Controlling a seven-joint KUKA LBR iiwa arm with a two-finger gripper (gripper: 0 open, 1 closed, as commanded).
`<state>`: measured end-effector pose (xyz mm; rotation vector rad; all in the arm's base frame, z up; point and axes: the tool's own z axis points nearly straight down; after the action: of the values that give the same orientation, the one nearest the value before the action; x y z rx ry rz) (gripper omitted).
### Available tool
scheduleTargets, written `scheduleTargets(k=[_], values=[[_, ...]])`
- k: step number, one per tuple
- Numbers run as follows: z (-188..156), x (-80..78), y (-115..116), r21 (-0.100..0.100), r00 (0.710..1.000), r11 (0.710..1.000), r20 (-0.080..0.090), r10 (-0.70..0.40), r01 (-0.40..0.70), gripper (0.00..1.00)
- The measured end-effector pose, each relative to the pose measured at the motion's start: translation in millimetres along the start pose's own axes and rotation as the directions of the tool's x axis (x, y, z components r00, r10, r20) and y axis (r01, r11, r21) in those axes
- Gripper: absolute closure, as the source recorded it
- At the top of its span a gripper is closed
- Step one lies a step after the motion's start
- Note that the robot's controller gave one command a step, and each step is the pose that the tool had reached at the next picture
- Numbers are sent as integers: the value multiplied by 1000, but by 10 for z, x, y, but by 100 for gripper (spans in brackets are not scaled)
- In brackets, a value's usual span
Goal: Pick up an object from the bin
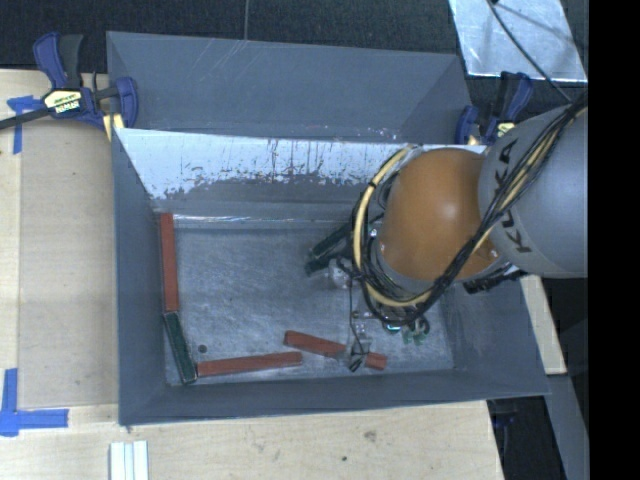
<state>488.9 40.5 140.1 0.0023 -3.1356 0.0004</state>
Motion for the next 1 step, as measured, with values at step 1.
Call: scheduleTargets(k=[1], values=[[735,10,86,-1,998,998,4,63,-63,0]])
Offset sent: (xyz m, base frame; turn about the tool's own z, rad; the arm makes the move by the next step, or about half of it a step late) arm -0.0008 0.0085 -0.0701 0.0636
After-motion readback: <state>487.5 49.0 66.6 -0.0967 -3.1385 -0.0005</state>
